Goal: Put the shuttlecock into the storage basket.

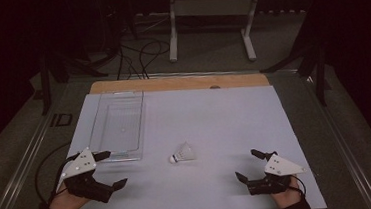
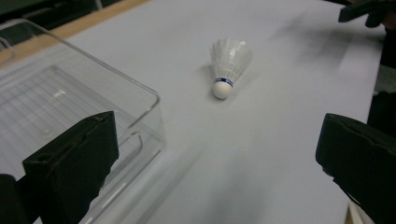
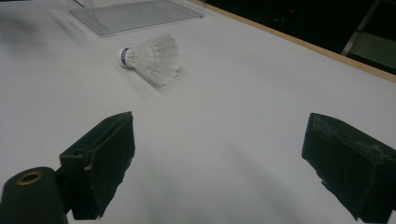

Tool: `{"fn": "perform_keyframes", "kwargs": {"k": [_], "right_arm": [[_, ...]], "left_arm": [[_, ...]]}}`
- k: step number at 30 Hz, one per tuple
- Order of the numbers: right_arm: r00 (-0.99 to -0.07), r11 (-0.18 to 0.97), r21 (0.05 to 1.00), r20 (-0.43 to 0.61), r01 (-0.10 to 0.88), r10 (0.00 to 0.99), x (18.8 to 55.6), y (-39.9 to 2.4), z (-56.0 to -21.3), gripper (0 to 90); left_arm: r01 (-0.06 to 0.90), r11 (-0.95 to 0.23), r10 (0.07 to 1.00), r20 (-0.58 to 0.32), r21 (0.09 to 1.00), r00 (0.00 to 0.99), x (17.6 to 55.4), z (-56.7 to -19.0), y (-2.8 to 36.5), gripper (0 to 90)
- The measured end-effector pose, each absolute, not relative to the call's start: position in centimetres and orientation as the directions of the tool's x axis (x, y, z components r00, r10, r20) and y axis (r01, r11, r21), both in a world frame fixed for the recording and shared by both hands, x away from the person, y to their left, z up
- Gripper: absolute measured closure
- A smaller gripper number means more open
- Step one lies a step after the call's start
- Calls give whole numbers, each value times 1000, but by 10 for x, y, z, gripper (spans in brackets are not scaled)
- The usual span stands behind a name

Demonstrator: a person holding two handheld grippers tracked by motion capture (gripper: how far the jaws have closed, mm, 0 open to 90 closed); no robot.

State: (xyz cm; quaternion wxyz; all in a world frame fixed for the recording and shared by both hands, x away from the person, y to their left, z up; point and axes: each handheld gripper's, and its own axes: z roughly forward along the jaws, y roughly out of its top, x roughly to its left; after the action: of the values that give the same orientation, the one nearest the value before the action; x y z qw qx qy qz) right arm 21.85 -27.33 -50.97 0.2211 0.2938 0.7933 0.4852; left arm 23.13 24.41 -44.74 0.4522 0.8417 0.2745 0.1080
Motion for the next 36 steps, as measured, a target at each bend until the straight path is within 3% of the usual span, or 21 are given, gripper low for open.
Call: {"fn": "perform_keyframes", "kwargs": {"k": [9,36], "right_arm": [[-732,357,899,-64,253,679,218,-273,-510,94],[-737,357,900,-62,251,673,218,-272,-510,94]], "left_arm": [[360,-530,494,-65,768,867,238,-442,231,0],[353,-677,414,-63,645,908,252,-441,198,0]]}}
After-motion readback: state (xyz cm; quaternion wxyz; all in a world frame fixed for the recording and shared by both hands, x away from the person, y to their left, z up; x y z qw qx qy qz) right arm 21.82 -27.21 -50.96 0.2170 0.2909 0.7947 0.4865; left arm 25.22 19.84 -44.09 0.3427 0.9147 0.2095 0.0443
